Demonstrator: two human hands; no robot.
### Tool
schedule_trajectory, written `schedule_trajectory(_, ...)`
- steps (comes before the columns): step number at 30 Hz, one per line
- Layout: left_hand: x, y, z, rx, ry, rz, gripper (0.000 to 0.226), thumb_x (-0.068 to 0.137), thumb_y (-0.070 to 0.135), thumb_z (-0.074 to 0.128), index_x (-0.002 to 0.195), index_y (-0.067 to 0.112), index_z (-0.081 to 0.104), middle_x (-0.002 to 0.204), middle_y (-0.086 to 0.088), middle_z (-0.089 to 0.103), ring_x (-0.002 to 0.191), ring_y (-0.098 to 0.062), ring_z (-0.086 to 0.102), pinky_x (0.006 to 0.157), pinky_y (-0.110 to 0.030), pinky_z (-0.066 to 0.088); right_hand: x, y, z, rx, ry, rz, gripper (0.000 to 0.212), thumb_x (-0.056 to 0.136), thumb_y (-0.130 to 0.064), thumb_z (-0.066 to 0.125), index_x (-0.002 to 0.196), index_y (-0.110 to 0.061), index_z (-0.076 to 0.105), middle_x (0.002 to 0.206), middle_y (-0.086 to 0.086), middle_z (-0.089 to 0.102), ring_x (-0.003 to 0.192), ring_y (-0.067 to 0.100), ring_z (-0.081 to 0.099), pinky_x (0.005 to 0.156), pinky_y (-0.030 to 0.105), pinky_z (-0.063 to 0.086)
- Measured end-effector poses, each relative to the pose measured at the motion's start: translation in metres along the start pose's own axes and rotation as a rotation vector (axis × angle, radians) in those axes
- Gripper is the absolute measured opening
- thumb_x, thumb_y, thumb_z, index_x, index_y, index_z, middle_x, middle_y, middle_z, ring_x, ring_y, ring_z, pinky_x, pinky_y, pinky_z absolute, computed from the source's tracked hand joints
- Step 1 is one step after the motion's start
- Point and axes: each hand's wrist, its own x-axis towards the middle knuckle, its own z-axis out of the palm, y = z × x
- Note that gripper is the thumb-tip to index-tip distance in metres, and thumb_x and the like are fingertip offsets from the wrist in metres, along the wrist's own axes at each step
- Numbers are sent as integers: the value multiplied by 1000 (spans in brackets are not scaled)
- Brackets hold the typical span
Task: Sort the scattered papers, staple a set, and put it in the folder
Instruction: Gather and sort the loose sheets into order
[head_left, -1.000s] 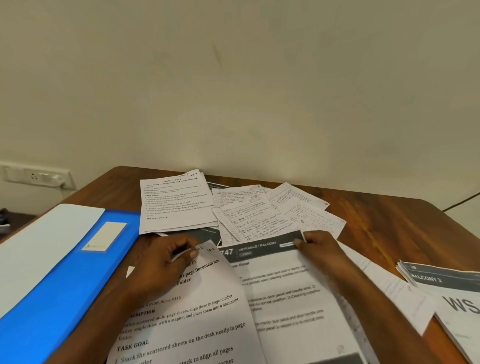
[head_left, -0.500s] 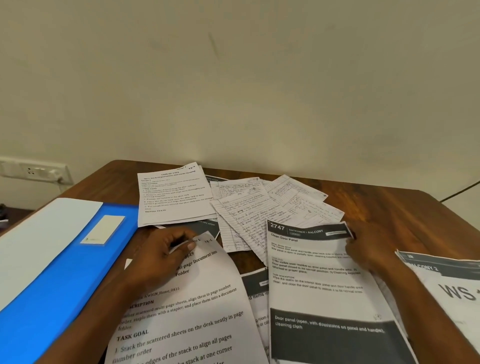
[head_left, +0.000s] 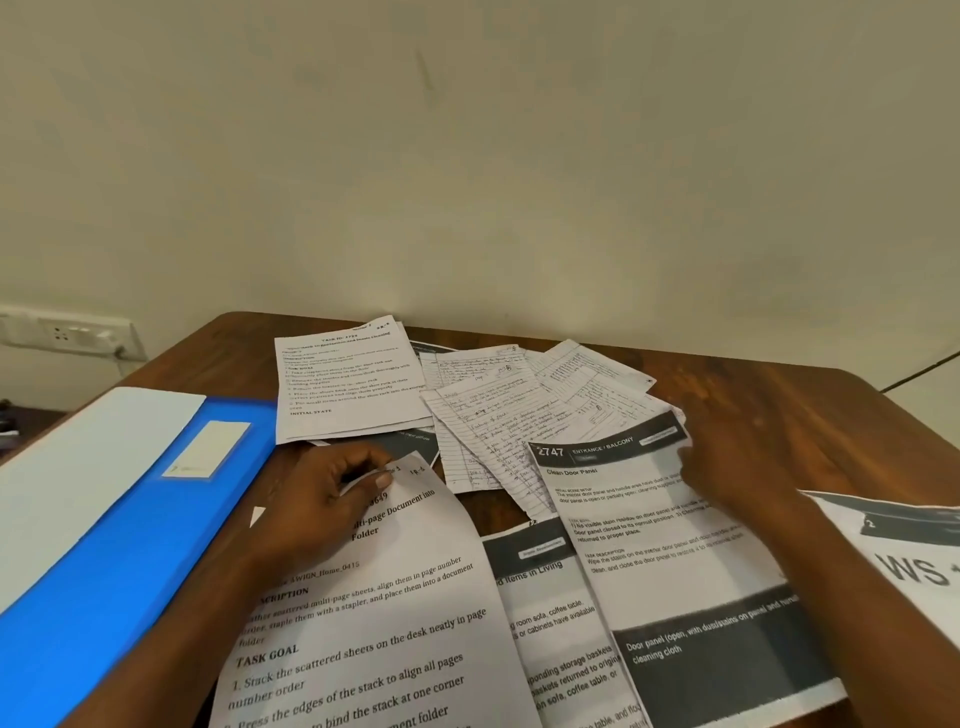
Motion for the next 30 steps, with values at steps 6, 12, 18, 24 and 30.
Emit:
schedule_trajectory(6, 2, -8, -1, -20, -13, 3, 14, 101, 18, 64, 93, 19, 75, 78, -4, 77, 58, -13, 65, 56, -21, 52, -50, -67, -7, 239, -56, -292, 52, 82, -37, 86, 128, -32, 63, 122, -8, 63, 107, 9, 59, 86, 30, 50)
schedule_trajectory(12, 2, -14, -3, -58, -22, -9, 15, 101, 16, 64, 91, 19, 76, 80, -3, 77, 57, -13, 65, 56, -24, 54, -73, -115, -10, 308, -510, -353, 56, 64, -58, 92, 110, -37, 69, 101, -19, 66, 90, 7, 65, 76, 24, 59)
schedule_trajectory(18, 4, -18, -4, -48, -30, 3, 15, 101, 17, 64, 92, 16, 76, 80, -5, 77, 58, -22, 67, 58, -28, 54, -65, -112, -6, 353, -638, -292, 39, 72, -44, 93, 88, -15, 71, 88, 4, 75, 78, 19, 70, 61, 25, 51)
schedule_trajectory(24, 4, -20, -5, -17, -40, -3, 14, 102, 21, 64, 95, 18, 76, 87, -2, 79, 68, -21, 72, 64, -30, 58, -58, -100, -7, 537, -526, -138, 18, 80, -32, 89, 88, -22, 75, 88, -7, 75, 85, 10, 68, 77, 30, 58)
schedule_trajectory(30, 6, -15, -1, -16, -27, 5, 14, 100, 17, 65, 93, 18, 77, 82, 1, 79, 61, -12, 70, 60, -23, 56, -47, -81, 6, 788, -397, 47, 8, 85, -19, 85, 88, -22, 79, 88, -4, 81, 88, 17, 78, 93, 50, 60)
